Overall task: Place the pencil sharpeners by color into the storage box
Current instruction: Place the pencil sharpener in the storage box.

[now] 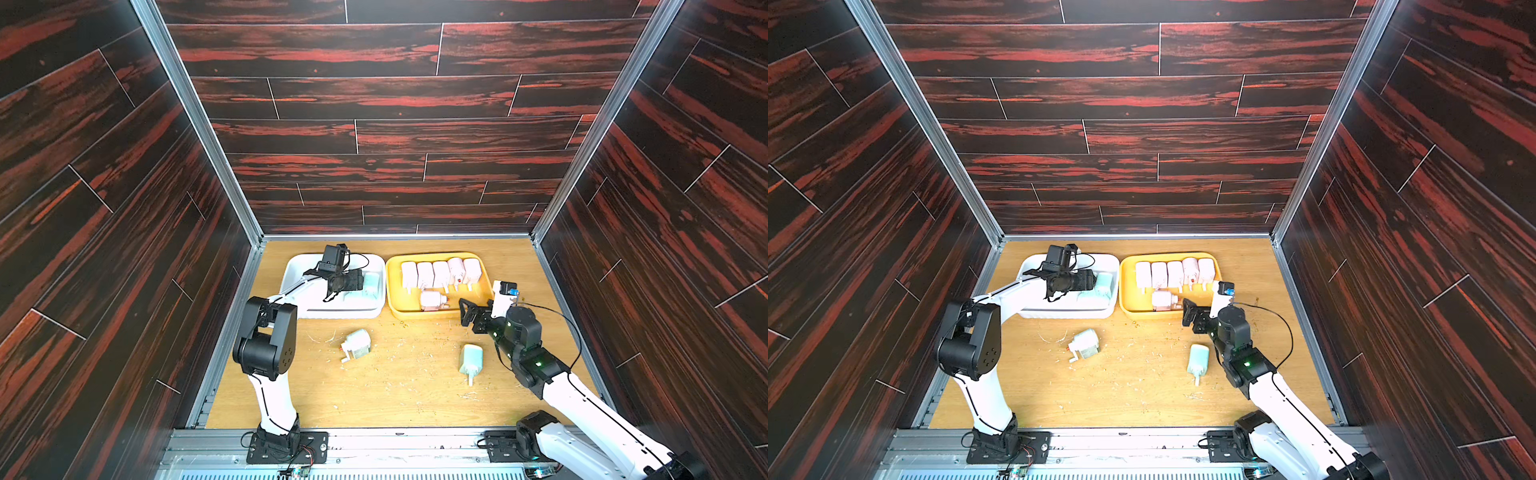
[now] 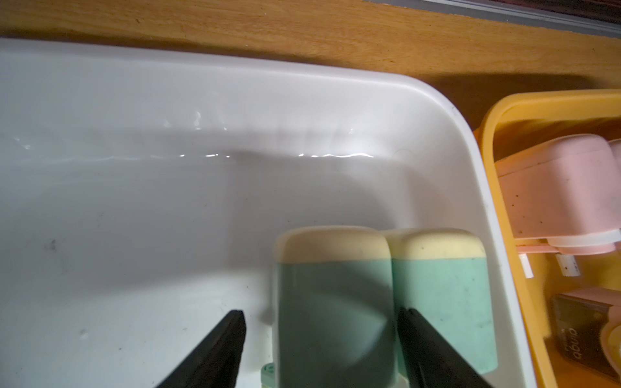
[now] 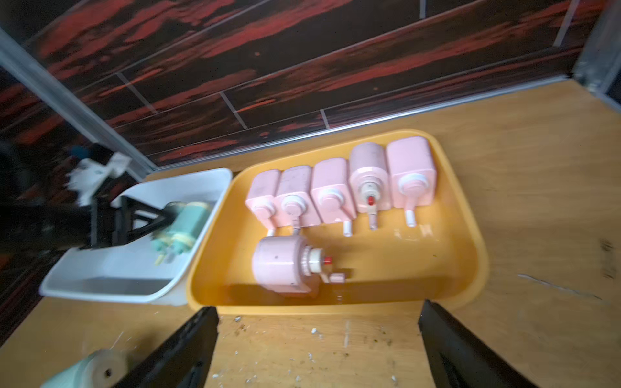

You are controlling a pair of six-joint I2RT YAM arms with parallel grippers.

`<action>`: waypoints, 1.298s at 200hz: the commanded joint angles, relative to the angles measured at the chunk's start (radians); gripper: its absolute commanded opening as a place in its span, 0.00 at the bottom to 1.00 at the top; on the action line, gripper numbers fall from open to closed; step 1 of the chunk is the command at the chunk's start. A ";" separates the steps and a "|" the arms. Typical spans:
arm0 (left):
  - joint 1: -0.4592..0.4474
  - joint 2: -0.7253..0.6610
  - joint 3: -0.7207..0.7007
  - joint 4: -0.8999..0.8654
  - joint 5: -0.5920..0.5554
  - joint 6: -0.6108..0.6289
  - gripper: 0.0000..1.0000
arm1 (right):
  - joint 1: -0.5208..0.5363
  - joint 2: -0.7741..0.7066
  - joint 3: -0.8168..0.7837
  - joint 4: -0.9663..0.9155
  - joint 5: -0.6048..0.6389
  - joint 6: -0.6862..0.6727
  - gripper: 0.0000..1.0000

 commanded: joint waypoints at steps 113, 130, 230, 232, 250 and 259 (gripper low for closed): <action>-0.003 -0.050 -0.024 0.066 0.075 -0.088 1.00 | 0.002 -0.086 -0.091 0.168 -0.206 -0.058 0.98; -0.003 -0.058 -0.024 0.065 0.049 -0.097 1.00 | 0.002 -0.090 -0.081 0.139 -0.175 -0.073 0.98; -0.006 -0.214 -0.130 0.126 0.018 -0.185 1.00 | 0.002 -0.072 -0.027 -0.105 -0.082 -0.020 0.98; -0.005 -0.219 -0.132 0.127 0.018 -0.186 1.00 | 0.002 -0.070 -0.024 -0.112 -0.083 -0.013 0.98; -0.009 -0.261 -0.159 0.139 0.029 -0.189 1.00 | 0.002 -0.036 0.016 -0.191 -0.069 0.027 0.98; -0.014 -0.285 -0.176 0.148 0.028 -0.193 1.00 | 0.002 -0.019 0.037 -0.233 -0.066 0.045 0.98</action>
